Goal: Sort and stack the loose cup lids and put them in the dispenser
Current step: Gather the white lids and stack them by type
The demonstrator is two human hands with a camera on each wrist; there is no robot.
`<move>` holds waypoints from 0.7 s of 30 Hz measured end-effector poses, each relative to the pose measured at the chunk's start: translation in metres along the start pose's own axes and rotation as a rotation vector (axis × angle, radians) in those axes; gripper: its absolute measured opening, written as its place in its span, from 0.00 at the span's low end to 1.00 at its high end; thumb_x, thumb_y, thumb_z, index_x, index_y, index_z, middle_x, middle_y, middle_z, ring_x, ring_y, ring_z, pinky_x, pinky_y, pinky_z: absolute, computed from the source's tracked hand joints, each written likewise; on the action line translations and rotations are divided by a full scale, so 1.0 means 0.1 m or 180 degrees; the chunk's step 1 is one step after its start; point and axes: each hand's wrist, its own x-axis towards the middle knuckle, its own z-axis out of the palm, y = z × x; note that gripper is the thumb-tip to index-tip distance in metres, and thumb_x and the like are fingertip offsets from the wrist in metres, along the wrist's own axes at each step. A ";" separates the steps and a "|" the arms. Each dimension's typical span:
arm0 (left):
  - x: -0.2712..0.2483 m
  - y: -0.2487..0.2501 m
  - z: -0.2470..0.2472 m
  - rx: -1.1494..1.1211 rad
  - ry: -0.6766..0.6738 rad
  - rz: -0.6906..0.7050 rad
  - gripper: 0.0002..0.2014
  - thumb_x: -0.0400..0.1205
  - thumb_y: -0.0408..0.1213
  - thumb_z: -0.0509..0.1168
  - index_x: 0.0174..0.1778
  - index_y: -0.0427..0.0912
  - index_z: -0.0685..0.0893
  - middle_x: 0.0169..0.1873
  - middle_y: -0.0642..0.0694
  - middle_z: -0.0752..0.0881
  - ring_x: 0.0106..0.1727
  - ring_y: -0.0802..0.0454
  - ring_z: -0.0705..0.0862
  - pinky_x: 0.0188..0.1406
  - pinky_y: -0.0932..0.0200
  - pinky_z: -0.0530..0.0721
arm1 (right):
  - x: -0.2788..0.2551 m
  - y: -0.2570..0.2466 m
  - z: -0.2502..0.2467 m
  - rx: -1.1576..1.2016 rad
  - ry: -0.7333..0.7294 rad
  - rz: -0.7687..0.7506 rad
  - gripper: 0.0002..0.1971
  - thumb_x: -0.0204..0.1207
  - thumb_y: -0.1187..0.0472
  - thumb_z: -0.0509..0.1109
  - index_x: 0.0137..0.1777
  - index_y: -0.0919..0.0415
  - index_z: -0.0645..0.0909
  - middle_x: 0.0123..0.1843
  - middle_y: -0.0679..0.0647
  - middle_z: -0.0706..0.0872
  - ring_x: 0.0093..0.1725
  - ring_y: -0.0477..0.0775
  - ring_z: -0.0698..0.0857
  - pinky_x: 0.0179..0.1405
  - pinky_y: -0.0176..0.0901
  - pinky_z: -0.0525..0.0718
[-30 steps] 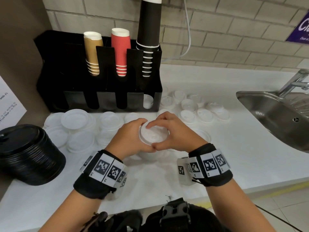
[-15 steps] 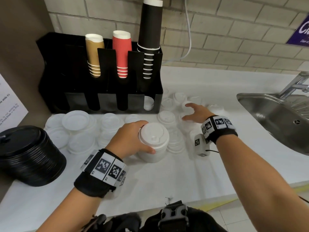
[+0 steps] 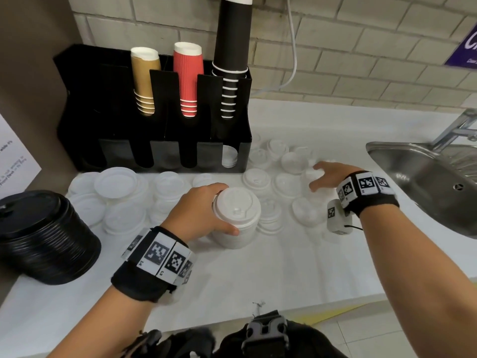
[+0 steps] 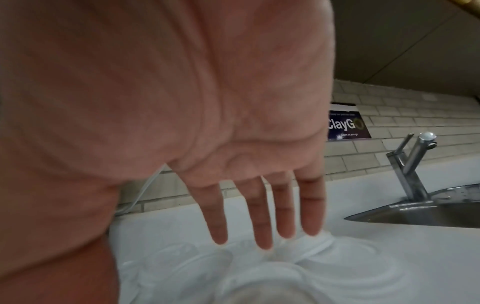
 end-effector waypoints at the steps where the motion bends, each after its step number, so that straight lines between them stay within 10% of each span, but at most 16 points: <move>1: 0.00 0.00 0.00 0.0002 0.0002 -0.0005 0.35 0.56 0.46 0.86 0.58 0.60 0.81 0.46 0.69 0.80 0.53 0.58 0.81 0.47 0.63 0.74 | -0.01 -0.03 0.02 0.0033 -0.0004 -0.0058 0.40 0.70 0.47 0.75 0.80 0.49 0.62 0.79 0.58 0.69 0.75 0.61 0.71 0.67 0.52 0.73; 7: -0.01 0.00 0.00 -0.0009 0.0012 -0.0038 0.35 0.57 0.46 0.86 0.59 0.61 0.81 0.49 0.67 0.82 0.54 0.57 0.81 0.48 0.63 0.74 | 0.00 -0.44 0.27 0.0197 -0.0143 -0.0603 0.40 0.71 0.44 0.76 0.81 0.45 0.62 0.79 0.58 0.67 0.76 0.61 0.70 0.74 0.54 0.70; 14: -0.04 0.04 0.00 0.0096 -0.0003 -0.0088 0.39 0.57 0.49 0.86 0.65 0.60 0.79 0.60 0.61 0.77 0.59 0.53 0.81 0.62 0.50 0.80 | 0.06 -0.53 0.33 0.0149 -0.0011 -0.0687 0.35 0.73 0.49 0.75 0.79 0.46 0.64 0.72 0.61 0.73 0.69 0.62 0.76 0.59 0.47 0.74; 21: -0.04 0.05 0.00 0.0135 -0.0057 -0.0078 0.40 0.59 0.49 0.85 0.67 0.58 0.77 0.59 0.61 0.74 0.58 0.53 0.80 0.60 0.52 0.80 | -0.52 -0.58 0.17 0.2504 0.0393 -0.1399 0.24 0.72 0.54 0.77 0.67 0.42 0.76 0.58 0.50 0.80 0.56 0.48 0.82 0.43 0.29 0.78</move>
